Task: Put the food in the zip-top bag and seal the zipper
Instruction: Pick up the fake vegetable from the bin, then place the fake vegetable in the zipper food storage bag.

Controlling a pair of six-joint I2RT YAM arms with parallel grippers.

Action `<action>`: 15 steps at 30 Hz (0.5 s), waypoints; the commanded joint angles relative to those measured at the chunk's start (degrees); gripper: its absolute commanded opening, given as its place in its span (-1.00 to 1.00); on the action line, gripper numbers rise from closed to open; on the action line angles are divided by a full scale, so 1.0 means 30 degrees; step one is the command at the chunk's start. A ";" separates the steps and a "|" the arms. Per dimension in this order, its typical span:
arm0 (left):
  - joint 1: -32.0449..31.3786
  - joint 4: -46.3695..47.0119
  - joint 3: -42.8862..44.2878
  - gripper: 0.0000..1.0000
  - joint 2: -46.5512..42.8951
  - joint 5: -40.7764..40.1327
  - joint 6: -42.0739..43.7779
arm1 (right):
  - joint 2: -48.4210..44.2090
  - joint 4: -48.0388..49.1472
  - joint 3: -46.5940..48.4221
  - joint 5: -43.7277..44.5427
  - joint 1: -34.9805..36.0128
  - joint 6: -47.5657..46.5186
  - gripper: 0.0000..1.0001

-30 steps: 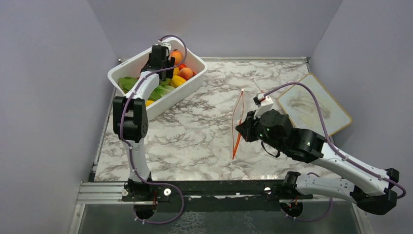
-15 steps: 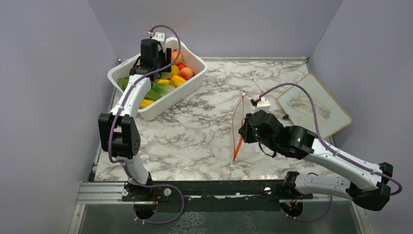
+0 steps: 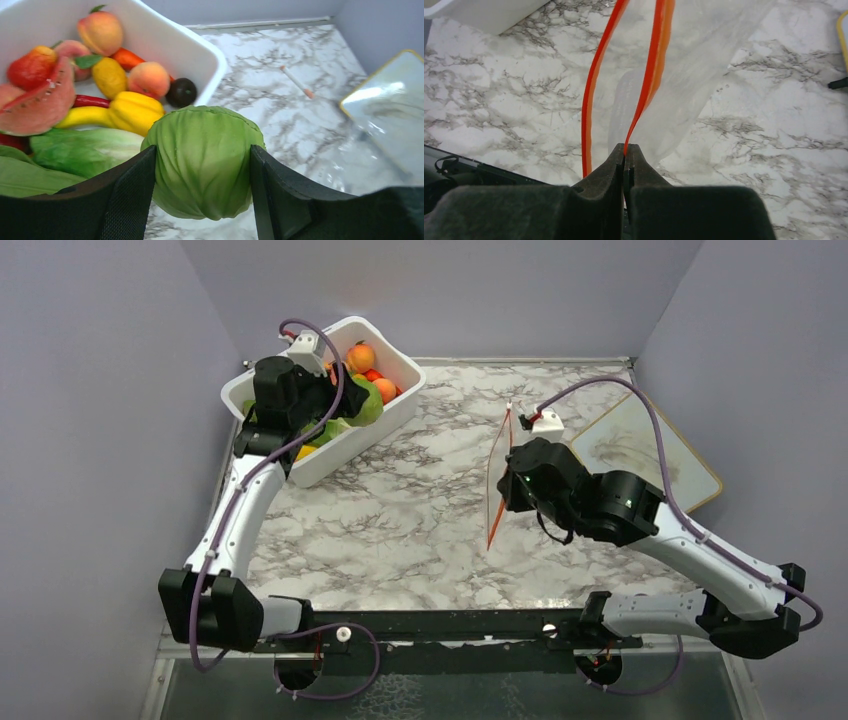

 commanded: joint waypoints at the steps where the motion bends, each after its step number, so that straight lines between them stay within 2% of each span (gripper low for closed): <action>1: 0.0027 0.2143 -0.2134 -0.22 -0.2200 0.4804 -0.2932 | 0.0727 -0.3842 0.2022 0.2024 0.0001 -0.0398 -0.98; 4: -0.0003 0.3572 -0.4230 -0.24 -0.3416 0.7192 -0.5002 | 0.2232 -0.5308 0.2680 0.2215 0.0015 -0.0111 -0.98; 6: -0.0058 0.4984 -0.5647 -0.25 -0.4310 0.8687 -0.6562 | 0.2991 -0.4855 0.2317 0.1759 0.0000 -0.0232 -0.98; 11: -0.0143 0.8787 -0.8913 -0.26 -0.6656 1.0904 -1.0794 | 0.4099 0.0226 0.0194 -0.1110 0.0011 -0.1168 -0.98; 15: -0.0248 0.8939 -1.0275 -0.32 -0.8566 1.0655 -1.2944 | 0.4357 0.5354 -0.1270 -0.3371 0.0015 -0.1584 -0.98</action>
